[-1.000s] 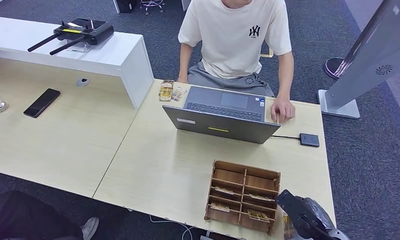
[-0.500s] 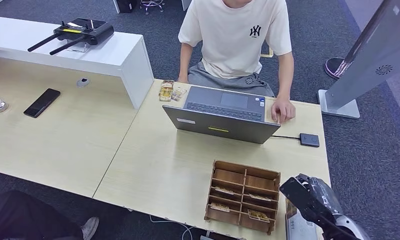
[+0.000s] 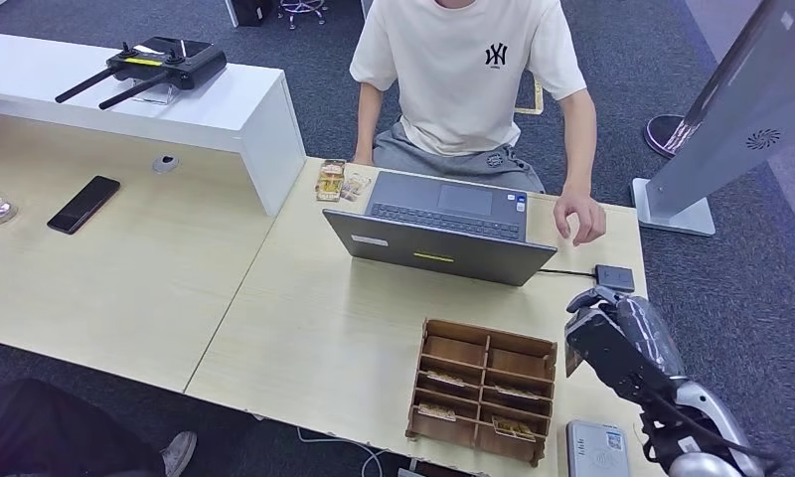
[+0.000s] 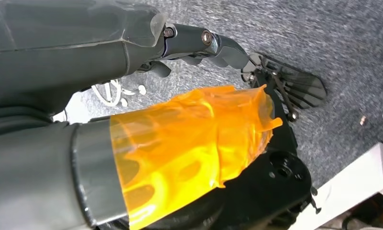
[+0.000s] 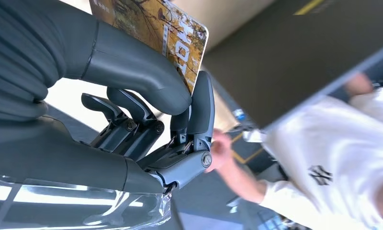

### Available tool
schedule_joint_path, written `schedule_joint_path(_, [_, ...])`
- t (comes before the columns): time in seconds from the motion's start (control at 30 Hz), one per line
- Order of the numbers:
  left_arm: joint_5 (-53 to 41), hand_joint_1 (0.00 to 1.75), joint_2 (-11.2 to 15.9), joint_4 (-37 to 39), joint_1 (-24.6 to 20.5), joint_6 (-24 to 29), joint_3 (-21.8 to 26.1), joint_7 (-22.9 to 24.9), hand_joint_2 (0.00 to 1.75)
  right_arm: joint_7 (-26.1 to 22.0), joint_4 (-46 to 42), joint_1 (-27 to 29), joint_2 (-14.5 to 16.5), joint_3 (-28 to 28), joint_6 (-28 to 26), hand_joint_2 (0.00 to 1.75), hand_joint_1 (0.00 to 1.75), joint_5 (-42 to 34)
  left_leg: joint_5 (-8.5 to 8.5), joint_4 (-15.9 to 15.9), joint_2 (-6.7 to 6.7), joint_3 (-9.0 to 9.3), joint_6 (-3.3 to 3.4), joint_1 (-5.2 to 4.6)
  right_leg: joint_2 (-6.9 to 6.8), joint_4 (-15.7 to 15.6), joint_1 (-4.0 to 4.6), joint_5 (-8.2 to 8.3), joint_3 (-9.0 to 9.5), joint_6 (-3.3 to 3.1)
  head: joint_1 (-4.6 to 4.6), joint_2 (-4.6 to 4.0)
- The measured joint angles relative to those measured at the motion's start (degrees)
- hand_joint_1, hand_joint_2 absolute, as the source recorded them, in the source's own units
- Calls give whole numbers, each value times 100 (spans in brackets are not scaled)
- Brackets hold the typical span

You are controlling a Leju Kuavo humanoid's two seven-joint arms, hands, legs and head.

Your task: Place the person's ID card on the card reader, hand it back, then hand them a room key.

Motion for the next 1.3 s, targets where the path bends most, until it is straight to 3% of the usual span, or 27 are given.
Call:
schedule_joint_path(0.53, [-43, 0, 95, 0, -85, -86, -427, -87, 0, -868, 783, -1729, 929, 354, 121, 175, 175, -1199, 3, 0, 8, -1, 0, 0, 7, 4, 0, 3, -2, -3, 1, 0])
schedule_joint_path(1.3, [-42, 0, 192, 0, -123, -106, -905, 17, 0, -820, 3032, -3304, 1981, 455, -151, 175, 175, -1451, 8, 0, 7, -1, -1, 2, 7, 9, 2, 5, -3, -5, 1, 0])
